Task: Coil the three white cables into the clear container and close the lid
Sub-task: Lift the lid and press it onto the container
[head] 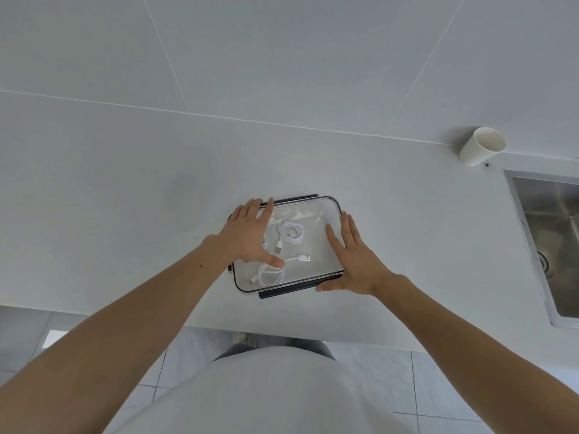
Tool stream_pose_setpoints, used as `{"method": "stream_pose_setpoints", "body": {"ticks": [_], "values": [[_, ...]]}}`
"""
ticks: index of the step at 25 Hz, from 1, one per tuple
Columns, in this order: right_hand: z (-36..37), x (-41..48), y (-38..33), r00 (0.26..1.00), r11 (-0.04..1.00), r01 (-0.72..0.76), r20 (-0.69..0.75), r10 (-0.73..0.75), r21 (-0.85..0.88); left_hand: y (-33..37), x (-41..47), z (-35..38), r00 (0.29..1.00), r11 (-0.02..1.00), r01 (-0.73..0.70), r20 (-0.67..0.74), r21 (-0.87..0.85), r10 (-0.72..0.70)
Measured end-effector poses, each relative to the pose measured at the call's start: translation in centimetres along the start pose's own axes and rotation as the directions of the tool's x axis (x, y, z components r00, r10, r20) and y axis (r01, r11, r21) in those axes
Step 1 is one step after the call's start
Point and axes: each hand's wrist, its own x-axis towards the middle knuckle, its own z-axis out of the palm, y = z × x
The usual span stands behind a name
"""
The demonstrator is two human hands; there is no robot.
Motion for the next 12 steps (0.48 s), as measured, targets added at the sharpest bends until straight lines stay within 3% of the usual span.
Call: {"method": "stream_pose_setpoints", "body": {"ticks": [12], "values": [[0.06,-0.28,-0.17,1.000,0.999,0.003,-0.009,-0.004,-0.051,0.29,1.04,-0.81,0.997,0.996,0.059,0.053,-0.072,-0.055]]}}
